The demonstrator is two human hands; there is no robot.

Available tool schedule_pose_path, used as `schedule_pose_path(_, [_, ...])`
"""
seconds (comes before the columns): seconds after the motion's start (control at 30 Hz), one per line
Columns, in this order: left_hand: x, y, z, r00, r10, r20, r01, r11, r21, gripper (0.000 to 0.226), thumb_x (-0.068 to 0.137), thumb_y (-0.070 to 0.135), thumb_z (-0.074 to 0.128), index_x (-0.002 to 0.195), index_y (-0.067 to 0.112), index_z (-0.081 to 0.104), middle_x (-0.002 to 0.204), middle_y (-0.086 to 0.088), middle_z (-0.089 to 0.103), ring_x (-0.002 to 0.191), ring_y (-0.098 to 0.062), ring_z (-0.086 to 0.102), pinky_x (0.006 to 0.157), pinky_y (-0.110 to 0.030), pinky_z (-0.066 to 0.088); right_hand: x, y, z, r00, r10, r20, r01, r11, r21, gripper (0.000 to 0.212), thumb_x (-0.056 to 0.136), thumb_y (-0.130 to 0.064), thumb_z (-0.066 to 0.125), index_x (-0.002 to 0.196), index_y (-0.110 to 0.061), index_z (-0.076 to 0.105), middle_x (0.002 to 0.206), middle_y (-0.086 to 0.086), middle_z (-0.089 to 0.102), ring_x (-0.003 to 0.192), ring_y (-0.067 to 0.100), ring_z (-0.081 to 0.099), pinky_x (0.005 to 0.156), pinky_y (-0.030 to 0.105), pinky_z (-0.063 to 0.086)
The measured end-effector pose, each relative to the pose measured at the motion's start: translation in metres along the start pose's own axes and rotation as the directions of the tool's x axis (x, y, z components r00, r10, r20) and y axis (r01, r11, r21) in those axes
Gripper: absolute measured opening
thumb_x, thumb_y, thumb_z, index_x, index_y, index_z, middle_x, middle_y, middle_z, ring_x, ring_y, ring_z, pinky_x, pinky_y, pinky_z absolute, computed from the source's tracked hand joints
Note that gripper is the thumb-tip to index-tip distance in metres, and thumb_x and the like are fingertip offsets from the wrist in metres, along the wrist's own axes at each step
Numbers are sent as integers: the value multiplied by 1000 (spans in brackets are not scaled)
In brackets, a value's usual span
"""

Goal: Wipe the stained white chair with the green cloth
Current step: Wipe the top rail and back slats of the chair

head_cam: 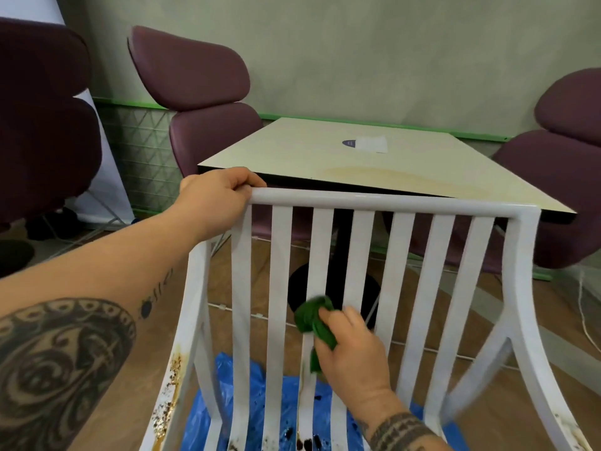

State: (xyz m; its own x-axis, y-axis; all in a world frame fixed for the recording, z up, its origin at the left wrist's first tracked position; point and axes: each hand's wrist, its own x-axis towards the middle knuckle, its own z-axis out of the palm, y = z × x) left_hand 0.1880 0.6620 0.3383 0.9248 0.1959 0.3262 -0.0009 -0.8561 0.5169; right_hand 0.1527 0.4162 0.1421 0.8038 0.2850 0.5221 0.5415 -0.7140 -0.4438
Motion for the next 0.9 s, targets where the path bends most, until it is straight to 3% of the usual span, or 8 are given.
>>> schedule_pose_path(0.13, [-1,-1,7,996,-4,-87,5,1000,12,32,105,27,39,101,47,64,97,10,67,108,-29,53,105,-45,44,15,4,-1,997,-49,61,57,990,-132,31,82,-22,74,112,-24,68,89,-1,50,61,23,57,44,32,46])
schedule_pose_path(0.23, [-2,2,13,990,7,-142,-2,999,36,32,107,25,37,101,45,62,93,5,68,95,-17,52,114,-49,34,-3,7,-4,950,49,308,7,984,-176,35,97,-28,60,132,-30,60,105,-3,47,84,24,61,71,38,55])
schedule_pose_path(0.27, [-3,5,14,988,4,-153,3,999,51,33,107,23,36,102,43,62,92,3,69,87,-8,49,118,-50,27,-6,6,-10,950,85,299,-55,993,-108,37,98,-30,57,135,-31,59,104,-6,47,86,20,61,75,34,54])
schedule_pose_path(0.37, [-4,10,17,986,-14,-167,26,997,73,29,106,27,36,102,37,63,93,4,68,89,-11,50,123,-50,9,14,-6,-39,986,167,-10,-163,976,144,34,98,-30,62,131,-28,64,95,-16,49,81,3,55,71,18,50])
schedule_pose_path(0.43, [-3,13,19,985,-36,-170,52,995,86,23,102,41,40,98,36,63,90,5,68,100,-20,53,123,-53,4,45,-13,-62,958,216,-188,-166,955,247,32,97,-33,65,127,-23,67,96,-11,57,83,4,57,74,23,54])
schedule_pose_path(0.6, [-4,19,30,965,-59,-254,91,989,114,31,96,61,45,92,34,61,78,6,66,103,-23,57,124,-54,-5,110,-23,-101,945,118,-306,-83,989,126,25,96,-40,64,105,-17,67,94,-3,61,82,15,58,69,31,48])
schedule_pose_path(0.7, [-6,17,32,957,-45,-288,78,992,103,31,96,61,46,92,34,60,76,7,62,107,-24,56,123,-53,-6,125,-13,-113,883,303,-359,-221,942,253,23,94,-37,65,88,-21,51,81,-4,56,74,19,55,59,31,41])
schedule_pose_path(0.9, [-6,18,30,962,-32,-272,63,992,106,31,95,62,45,95,35,60,77,6,64,109,-26,58,124,-53,-7,132,8,-144,799,363,-480,-277,930,242,19,97,-30,63,94,-20,47,93,-2,55,81,20,53,71,33,46])
